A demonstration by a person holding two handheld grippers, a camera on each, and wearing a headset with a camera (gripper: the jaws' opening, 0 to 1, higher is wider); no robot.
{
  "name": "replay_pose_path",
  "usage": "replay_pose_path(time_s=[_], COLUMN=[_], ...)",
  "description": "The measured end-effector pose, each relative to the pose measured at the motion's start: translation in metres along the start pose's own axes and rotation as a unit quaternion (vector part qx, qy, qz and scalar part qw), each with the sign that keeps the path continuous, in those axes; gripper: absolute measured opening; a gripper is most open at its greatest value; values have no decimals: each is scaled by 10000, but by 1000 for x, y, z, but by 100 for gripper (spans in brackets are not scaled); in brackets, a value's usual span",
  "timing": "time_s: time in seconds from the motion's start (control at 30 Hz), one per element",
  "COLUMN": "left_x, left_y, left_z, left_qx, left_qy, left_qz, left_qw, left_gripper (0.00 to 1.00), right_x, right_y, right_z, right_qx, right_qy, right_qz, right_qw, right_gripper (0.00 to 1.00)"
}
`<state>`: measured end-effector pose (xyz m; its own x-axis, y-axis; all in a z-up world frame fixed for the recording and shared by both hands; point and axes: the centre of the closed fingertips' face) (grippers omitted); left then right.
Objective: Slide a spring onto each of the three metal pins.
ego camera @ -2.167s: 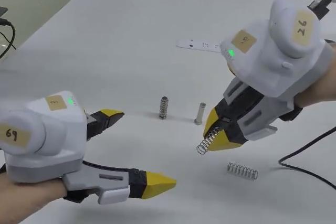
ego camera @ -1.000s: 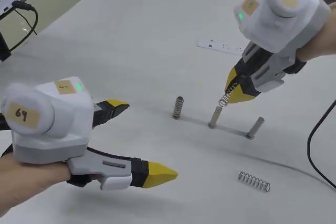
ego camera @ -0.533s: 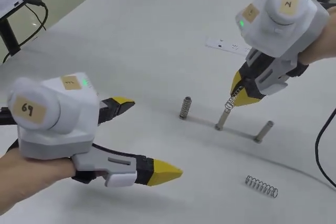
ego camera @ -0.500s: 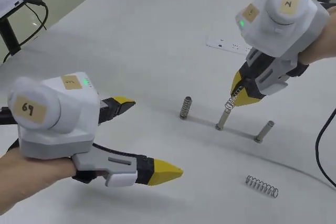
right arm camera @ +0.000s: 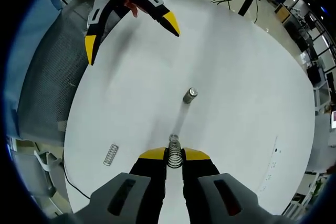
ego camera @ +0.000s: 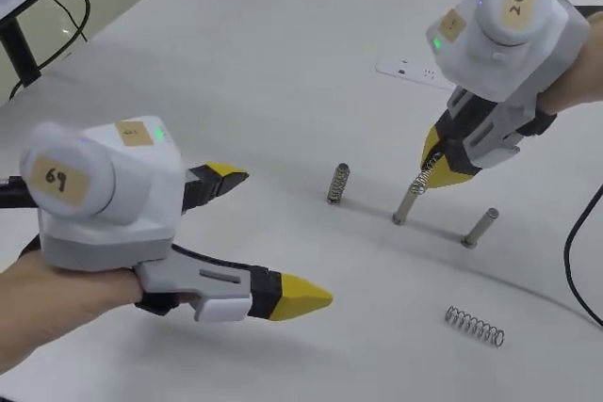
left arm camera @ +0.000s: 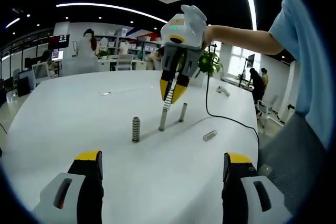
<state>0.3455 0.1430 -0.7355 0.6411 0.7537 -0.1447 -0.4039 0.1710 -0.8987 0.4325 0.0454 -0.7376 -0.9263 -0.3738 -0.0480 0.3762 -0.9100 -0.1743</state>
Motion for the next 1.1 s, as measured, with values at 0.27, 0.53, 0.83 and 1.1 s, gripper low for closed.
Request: replay_pose_path(time_s=[0.27, 0.53, 0.83, 1.1], left_x=[1, 3, 4, 6], left_y=[0, 0, 1, 1], left_z=[0, 1, 2, 2], left_qx=[2, 4, 9, 5], left_qy=[-5, -39, -52, -73], left_qz=[6, 33, 62, 73], left_qw=[10000, 10000, 10000, 9999], left_gripper=[92, 92, 91, 91], right_x=[-2, -3, -4, -6], right_y=[0, 0, 1, 3], right_z=[-3, -13, -26, -40], right_qx=[27, 70, 117, 210], right_qy=[-10, -42, -111, -197], right_qz=[36, 90, 112, 130], right_qw=[10000, 9999, 9998, 9995], right_gripper=[8, 8, 8, 8])
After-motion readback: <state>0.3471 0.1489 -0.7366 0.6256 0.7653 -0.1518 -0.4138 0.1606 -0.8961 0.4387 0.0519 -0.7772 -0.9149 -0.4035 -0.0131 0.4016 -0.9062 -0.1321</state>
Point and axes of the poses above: the centre of the closed fingertips' face, and the gripper's own axes: z roughly backward along the fingers, x roughly to its left, y roughly out of its underside, and after that the axes turned 3 degrees about x, right-handed
